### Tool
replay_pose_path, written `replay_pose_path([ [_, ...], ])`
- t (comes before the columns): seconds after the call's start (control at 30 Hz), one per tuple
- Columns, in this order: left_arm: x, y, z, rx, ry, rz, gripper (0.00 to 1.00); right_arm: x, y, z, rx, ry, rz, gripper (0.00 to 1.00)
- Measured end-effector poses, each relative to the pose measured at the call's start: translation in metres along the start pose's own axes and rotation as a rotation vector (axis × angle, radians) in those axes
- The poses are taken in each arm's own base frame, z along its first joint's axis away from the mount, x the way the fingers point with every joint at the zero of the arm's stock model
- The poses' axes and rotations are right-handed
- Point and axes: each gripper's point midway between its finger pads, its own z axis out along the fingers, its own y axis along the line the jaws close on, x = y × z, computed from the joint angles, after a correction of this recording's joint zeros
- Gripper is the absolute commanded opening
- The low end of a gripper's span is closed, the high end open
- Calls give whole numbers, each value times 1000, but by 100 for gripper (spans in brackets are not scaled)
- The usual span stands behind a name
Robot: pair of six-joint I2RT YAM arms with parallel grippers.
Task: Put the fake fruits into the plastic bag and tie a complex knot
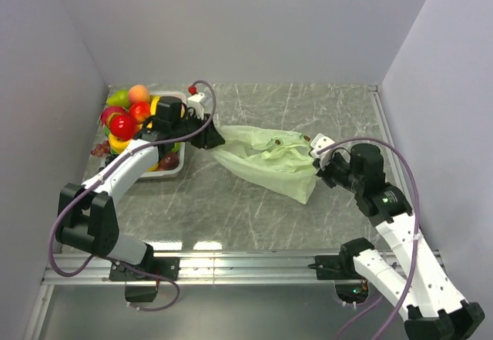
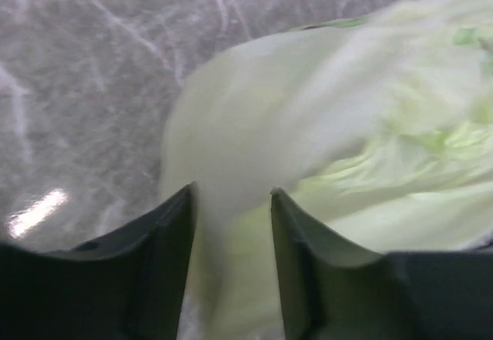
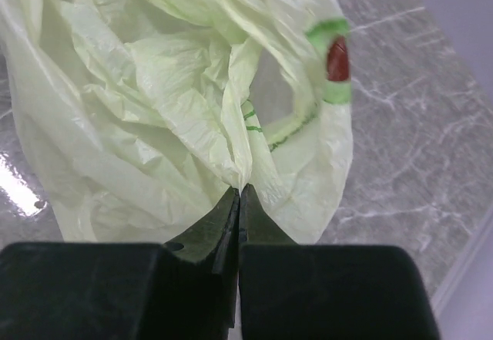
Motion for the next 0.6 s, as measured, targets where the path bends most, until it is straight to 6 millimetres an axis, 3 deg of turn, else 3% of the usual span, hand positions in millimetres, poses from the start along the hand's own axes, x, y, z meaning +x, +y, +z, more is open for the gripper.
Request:
replay_pose_path([
  [0.17, 8, -27, 3, 67, 31, 55, 76, 7, 8, 16, -63, 19, 3, 0],
  [0.3, 7, -42, -12, 83, 11, 125, 77, 13, 16, 24, -92, 20, -3, 0],
  [0.43, -10, -58, -30, 85, -62, 243, 75, 16, 24, 29, -111, -2, -23, 0],
  [0.6, -11, -80, -24, 117, -80, 394, 79, 14, 30, 27, -114, -75, -95, 0],
])
